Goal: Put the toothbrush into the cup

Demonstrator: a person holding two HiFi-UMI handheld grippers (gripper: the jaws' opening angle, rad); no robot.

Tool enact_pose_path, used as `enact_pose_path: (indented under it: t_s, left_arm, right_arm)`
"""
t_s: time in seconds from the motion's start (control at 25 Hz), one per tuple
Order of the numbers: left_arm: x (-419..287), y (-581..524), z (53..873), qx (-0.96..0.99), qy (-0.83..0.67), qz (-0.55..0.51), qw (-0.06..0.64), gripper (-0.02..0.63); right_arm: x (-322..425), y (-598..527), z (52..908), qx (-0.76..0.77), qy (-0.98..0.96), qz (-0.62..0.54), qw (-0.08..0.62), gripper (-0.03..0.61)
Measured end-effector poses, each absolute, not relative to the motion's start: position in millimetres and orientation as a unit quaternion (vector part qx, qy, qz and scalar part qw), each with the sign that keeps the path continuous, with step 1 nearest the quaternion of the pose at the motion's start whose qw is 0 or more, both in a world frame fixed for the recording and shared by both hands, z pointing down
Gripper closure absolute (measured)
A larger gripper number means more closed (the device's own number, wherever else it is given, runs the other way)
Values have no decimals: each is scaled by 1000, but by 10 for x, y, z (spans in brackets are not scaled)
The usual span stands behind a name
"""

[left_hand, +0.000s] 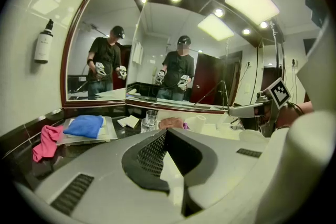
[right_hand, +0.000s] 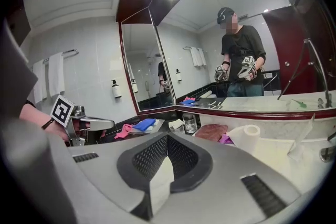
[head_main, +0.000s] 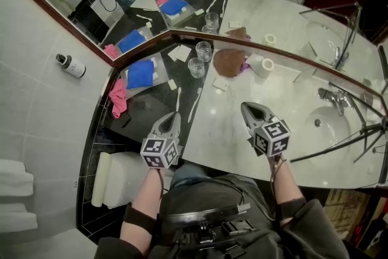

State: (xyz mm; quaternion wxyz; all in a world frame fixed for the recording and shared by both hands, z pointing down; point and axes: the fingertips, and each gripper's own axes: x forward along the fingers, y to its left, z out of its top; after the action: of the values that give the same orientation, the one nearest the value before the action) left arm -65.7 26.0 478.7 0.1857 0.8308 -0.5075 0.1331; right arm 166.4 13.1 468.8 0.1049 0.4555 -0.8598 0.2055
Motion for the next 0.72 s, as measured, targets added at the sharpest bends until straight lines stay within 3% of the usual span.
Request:
enact_pose_path:
  t_s: [0.52, 0.72]
  left_arm:
    - [-1196, -262, 5427, 866, -393, 216, 219, 609]
    - [-1211, -482, 5782, 870, -336, 264, 248, 518]
  right_arm:
    - [932, 46, 5085, 550, -791, 248, 101, 561]
    - [756, 83, 5273, 581, -760, 267, 114, 561]
